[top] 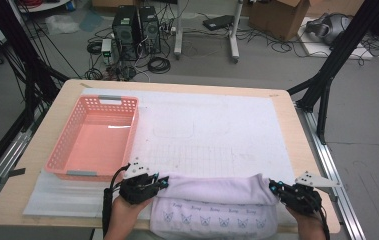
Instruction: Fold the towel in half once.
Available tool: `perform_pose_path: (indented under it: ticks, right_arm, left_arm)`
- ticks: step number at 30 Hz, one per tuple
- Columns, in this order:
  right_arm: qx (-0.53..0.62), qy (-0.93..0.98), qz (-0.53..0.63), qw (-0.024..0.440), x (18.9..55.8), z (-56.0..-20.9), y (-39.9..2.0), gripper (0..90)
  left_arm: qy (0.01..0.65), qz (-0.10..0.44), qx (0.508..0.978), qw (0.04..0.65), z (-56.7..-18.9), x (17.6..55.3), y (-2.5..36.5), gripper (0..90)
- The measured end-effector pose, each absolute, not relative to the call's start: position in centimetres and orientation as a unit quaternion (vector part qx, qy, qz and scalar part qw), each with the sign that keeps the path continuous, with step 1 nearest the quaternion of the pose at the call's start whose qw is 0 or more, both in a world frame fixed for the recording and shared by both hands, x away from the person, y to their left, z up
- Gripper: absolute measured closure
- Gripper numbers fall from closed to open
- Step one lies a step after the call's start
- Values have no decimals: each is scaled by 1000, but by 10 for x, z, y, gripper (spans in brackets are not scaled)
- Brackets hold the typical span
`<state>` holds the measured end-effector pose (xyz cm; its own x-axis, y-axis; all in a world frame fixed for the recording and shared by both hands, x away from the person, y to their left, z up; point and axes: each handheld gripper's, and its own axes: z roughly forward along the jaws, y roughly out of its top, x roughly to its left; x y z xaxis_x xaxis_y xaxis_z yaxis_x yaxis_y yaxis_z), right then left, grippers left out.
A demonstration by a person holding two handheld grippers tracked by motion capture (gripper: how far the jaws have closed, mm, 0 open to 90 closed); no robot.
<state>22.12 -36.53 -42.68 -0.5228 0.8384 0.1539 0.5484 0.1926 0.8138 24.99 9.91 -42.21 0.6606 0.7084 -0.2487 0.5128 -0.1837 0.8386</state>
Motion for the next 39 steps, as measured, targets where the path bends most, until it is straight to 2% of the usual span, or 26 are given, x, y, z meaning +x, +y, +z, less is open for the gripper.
perform_pose_path:
  ticks: [4,6,7,8,10,11,12,15,16,17,18,22,28,39]
  right_arm:
    - [461,745,454,159,238,-425,-371,868]
    - [456,759,453,109,248,-429,-371,839]
    - [444,772,444,95,251,-431,-369,787]
    - [437,785,429,96,252,-434,-365,674]
    - [438,798,402,99,255,-437,-359,522]
    - [440,800,396,101,257,-439,-358,457]
    - [442,804,386,99,259,-440,-357,440]
    - [426,818,373,99,263,-442,-357,484]
    - [424,820,373,95,263,-441,-357,577]
    - [413,824,381,71,263,-442,-358,807]
    - [401,829,386,62,262,-442,-356,812]
    - [411,825,380,80,261,-439,-354,836]
    - [443,776,430,125,273,-427,-364,842]
    - [461,754,442,151,333,-403,-367,839]
  left_arm:
    - [407,98,757,502,-416,267,95,822]
    - [408,94,761,495,-419,272,95,821]
    - [409,90,764,491,-422,273,96,821]
    - [412,85,764,490,-424,272,97,820]
    - [415,80,767,483,-429,271,99,820]
    - [417,79,768,480,-430,271,100,819]
    - [420,77,767,479,-432,273,100,819]
    - [418,79,772,473,-433,276,97,819]
    - [418,79,772,472,-434,276,97,819]
    - [419,79,772,471,-434,277,97,819]
    - [420,77,771,472,-434,277,98,819]
    - [421,81,765,481,-430,278,99,820]
    - [425,89,744,507,-416,292,99,821]
    - [446,107,739,493,-394,354,90,820]
